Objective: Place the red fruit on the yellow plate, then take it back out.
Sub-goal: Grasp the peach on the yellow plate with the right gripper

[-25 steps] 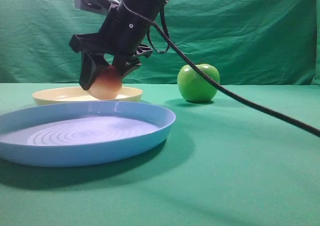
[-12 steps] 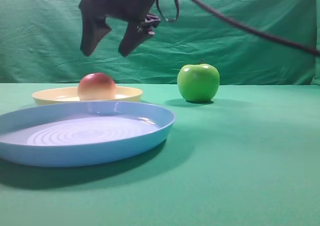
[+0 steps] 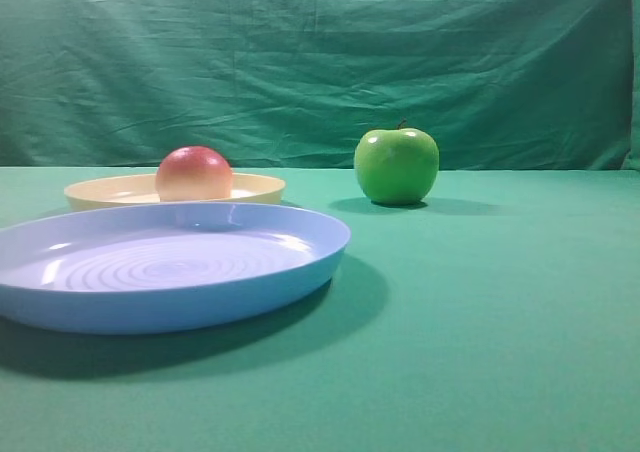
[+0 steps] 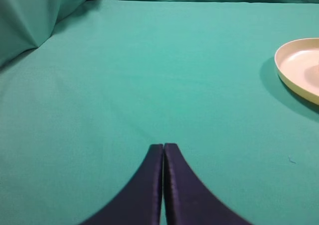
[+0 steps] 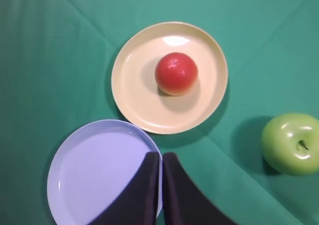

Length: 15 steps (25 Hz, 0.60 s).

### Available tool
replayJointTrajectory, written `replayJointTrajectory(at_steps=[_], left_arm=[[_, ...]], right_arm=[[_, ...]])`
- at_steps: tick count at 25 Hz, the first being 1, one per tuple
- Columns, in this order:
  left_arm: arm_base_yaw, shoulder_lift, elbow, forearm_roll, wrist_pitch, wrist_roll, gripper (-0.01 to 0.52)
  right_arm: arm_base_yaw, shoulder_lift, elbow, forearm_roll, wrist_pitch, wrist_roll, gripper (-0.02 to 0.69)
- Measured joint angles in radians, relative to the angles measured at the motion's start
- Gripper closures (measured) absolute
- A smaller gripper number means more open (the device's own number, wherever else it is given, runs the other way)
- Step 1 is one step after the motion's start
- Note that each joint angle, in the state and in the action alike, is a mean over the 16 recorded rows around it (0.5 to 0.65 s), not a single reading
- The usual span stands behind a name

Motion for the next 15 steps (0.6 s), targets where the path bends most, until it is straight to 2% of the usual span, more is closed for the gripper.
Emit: replayJointTrajectory(at_steps=[15], left_arm=[[0.000,0.000,0.000,0.000,0.000,0.000,0.514]], right_arm=[[-0.001,-0.386,0.086,-0.286,0.021,0.171,0.665]])
